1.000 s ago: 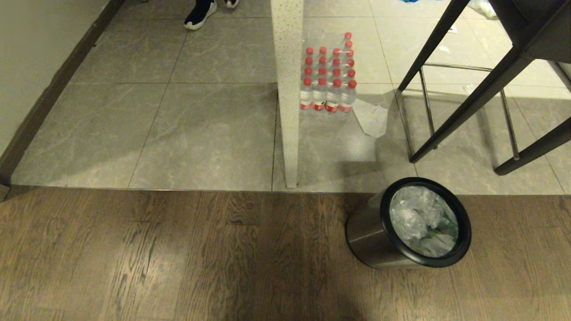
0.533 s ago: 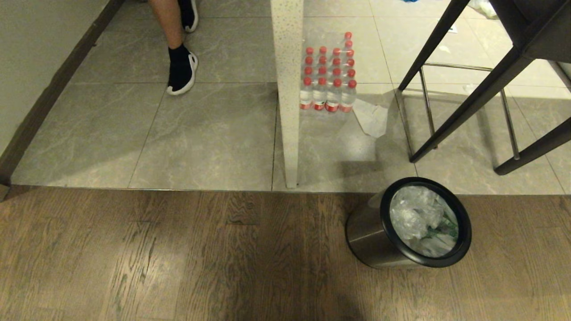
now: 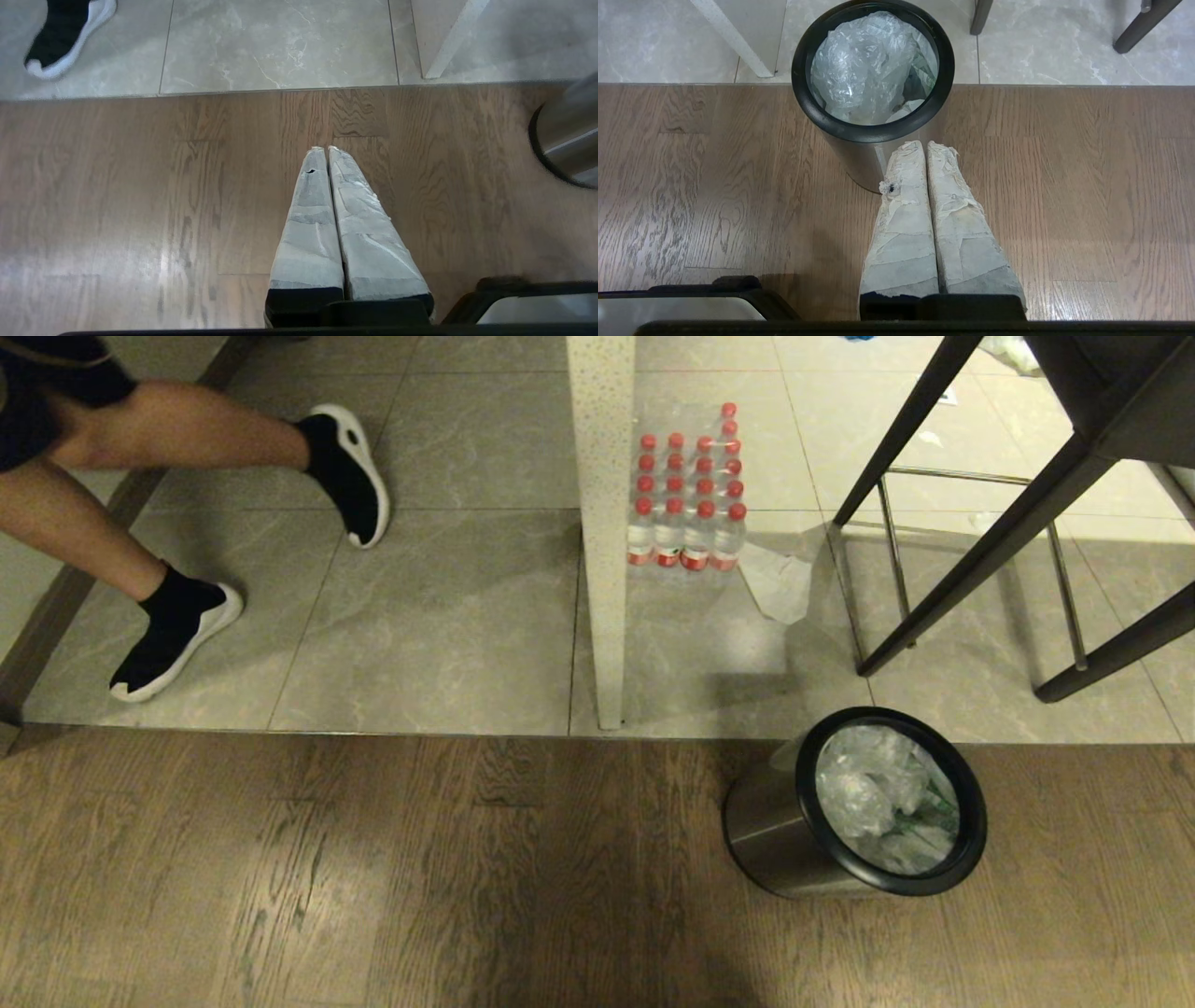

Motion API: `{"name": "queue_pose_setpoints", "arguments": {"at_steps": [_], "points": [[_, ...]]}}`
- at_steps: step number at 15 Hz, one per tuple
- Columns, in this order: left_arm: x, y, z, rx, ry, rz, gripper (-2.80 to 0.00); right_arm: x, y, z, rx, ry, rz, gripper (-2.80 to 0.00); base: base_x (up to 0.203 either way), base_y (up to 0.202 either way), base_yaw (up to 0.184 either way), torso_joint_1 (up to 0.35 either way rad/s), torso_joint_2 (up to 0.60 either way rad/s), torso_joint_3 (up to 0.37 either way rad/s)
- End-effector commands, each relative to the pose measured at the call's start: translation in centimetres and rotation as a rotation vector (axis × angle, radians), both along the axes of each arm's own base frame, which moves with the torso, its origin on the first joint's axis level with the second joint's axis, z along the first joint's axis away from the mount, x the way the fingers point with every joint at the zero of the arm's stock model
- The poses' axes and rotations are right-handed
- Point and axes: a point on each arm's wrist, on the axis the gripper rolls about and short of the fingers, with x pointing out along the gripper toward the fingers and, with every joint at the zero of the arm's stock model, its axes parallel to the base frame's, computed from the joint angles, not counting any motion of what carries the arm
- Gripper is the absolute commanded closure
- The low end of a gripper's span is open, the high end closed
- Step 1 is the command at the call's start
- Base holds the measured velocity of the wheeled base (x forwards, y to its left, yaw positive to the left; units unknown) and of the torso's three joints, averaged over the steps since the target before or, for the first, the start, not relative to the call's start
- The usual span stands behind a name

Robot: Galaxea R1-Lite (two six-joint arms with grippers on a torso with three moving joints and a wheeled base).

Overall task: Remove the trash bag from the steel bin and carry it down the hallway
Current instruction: Place the outer trash can on the ground

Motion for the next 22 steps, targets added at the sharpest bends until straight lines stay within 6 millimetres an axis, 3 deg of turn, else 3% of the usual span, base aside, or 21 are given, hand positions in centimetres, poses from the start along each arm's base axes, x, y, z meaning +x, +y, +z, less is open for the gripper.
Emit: {"name": "queue_pose_setpoints", "arguments": {"at_steps": [1,7,8,10,13,15,17,22], "points": [[0.0,0.0,0.0,0.009,-0.001,-0.001,0.0,0.0,0.0,0.0,-0.001,0.003,0.0,0.0,0.0,0.0,0.0,0.0,0.0,0.0],[0.0,0.0,0.1,0.005,-0.006,0.001,0.0,-0.1,0.0,0.0,-0.019,0.011,0.0,0.0,0.0,0.0,0.0,0.0,0.0,0.0],[0.0,0.0,0.0,0.002,-0.004,0.002,0.0,-0.3,0.0,0.8,-0.029,-0.012,-0.001,0.0,0.0,0.0,0.0,0.0,0.0,0.0],[0.0,0.0,0.1,-0.009,-0.006,0.002,0.0,-1.1,0.0,4.1,-0.036,-0.068,-0.009,0.0,0.0,0.0,0.0,0.0,0.0,0.0],[0.0,0.0,0.1,-0.02,-0.006,0.003,0.0,-1.6,-0.1,11.4,-0.037,-0.011,-0.074,0.0,0.0,0.0,0.0,0.0,0.0,0.0],[0.0,0.0,0.1,-0.02,-0.006,0.002,0.0,1.0,-0.3,14.0,-0.044,0.215,-0.135,0.0,0.0,0.0,0.0,0.0,0.0,0.0],[0.0,0.0,0.0,-0.02,-0.004,0.002,0.0,4.5,-0.3,14.7,-0.031,0.431,-0.117,0.0,0.0,0.0,0.0,0.0,0.0,0.0],[0.0,0.0,0.0,-0.02,-0.004,0.002,0.0,14.6,-0.3,12.9,0.098,0.806,-0.12,0.0,0.0,0.0,0.0,0.0,0.0,0.0]]}}
